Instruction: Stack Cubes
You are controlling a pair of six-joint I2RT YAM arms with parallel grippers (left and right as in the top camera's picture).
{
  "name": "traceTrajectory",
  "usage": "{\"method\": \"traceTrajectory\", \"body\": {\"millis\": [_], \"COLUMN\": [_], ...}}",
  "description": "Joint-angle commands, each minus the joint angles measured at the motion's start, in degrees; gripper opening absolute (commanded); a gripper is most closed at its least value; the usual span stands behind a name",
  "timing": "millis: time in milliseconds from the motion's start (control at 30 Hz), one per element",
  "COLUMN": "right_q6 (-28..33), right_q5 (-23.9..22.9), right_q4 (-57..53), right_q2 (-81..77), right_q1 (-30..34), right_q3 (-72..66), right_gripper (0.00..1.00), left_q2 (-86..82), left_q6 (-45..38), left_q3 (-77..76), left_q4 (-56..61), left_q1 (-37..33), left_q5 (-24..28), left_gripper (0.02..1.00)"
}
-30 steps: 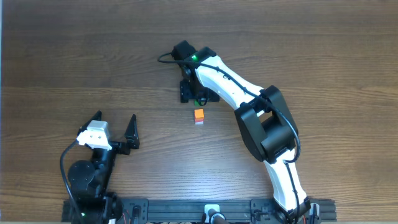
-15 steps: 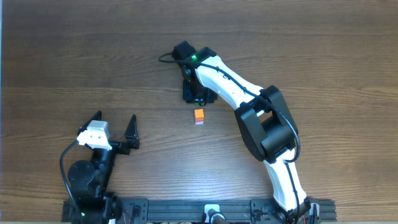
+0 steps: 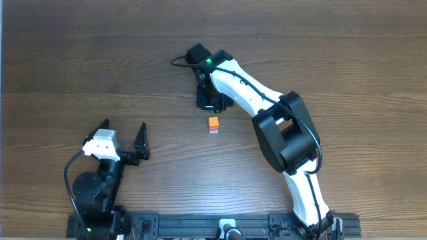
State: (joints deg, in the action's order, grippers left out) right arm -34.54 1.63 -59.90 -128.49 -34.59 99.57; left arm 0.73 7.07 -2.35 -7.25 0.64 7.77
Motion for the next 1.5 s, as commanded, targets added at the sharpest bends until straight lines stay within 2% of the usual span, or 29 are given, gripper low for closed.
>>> {"method": "traceTrajectory", "body": {"millis": [33, 200, 633, 833, 1100, 1500], "right_q6": [-0.6, -0.3, 1.2, 0.8, -0.6, -0.8], "right_q5": [0.1, 0.0, -3.0, -2.6, -1.0, -1.0], "right_q4": [-0.2, -0.1, -1.5, -6.4, -6.1, -6.2], "right_q2": [-0.3, 1.6, 15.3, 18.9, 20.3, 20.3], "right_q1": [0.2, 0.2, 0.0, -0.5, -3.0, -6.0], "right_q3": [0.9, 1.0, 1.1, -0.9, -6.8, -7.5], "right_gripper": [0.091, 0.009, 0.009, 0.012, 0.012, 0.009], "left_q2": [-0.3, -0.3, -0.3, -0.3, -0.3, -0.3], "left_q6": [-0.8, -0.8, -0.8, -0.8, -0.8, -0.8], "left_q3": [0.4, 0.4, 0.4, 0.4, 0.4, 0.4], "left_q4": [0.2, 0.2, 0.2, 0.2, 0.2, 0.2], "left_q1": [0.2, 0.2, 0.2, 0.2, 0.2, 0.2], "left_q5": [0.5, 0.5, 0.5, 0.5, 0.5, 0.5], "left_gripper": [0.998, 0.996, 0.998, 0.998, 0.996, 0.998]}}
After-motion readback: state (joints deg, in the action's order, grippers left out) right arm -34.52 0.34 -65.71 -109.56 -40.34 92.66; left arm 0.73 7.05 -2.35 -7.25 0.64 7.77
